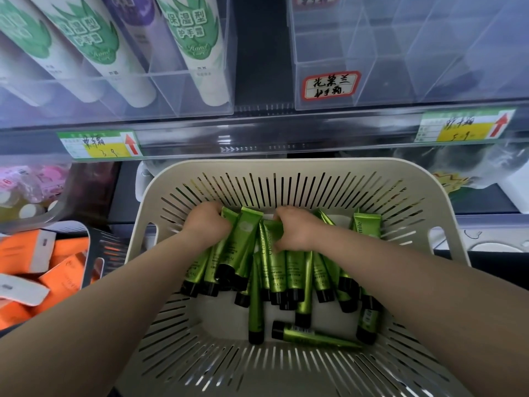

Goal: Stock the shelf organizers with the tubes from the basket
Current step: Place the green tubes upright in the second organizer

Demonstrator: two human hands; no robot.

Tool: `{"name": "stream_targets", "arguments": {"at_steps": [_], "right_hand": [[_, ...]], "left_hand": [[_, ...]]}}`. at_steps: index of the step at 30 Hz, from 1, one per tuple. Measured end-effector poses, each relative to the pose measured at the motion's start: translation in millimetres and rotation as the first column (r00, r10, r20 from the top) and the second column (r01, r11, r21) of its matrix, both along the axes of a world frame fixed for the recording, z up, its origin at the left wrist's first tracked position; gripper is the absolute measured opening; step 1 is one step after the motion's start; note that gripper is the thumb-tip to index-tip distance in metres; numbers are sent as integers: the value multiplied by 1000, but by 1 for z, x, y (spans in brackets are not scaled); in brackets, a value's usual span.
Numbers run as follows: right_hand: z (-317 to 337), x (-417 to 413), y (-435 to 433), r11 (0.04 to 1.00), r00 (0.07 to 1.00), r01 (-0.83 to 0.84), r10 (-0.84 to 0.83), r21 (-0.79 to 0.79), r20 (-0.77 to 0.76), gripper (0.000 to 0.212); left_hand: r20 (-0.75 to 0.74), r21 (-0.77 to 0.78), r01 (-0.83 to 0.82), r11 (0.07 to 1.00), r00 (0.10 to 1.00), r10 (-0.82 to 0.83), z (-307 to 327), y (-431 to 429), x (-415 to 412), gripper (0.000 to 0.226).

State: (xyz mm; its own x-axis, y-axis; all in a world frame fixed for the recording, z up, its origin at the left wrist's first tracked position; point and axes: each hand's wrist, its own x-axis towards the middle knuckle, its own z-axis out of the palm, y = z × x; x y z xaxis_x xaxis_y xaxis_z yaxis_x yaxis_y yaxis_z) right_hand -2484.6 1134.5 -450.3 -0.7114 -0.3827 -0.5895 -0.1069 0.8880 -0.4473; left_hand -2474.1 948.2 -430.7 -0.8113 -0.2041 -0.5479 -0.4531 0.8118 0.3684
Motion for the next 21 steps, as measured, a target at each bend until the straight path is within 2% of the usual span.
{"name": "stream_targets", "arguments": {"at_steps": [2,4,8,13,21], "right_hand": [[2,1,-1,999,1000,25,-25,-41,-2,63],[5,2,-1,995,999,48,-48,-83,1,54],[16,-1,3,987,997,73,-73,-140,6,36],[30,2,8,976,994,108,-103,-192,35,27],[73,14,16,942,989,150,-139,-301,59,15]], "left_hand": [[4,0,-6,1000,1000,6,1,-3,1,12],[-1,-2,-4,1000,1000,4,4,-6,2,5],[-9,-4,27,1000,1000,-27,13,-11,3,18],[-22,-35,97,995,995,-98,31,-9,6,30],[-90,-32,171,985,981,-173,72,-8,22,21]]}}
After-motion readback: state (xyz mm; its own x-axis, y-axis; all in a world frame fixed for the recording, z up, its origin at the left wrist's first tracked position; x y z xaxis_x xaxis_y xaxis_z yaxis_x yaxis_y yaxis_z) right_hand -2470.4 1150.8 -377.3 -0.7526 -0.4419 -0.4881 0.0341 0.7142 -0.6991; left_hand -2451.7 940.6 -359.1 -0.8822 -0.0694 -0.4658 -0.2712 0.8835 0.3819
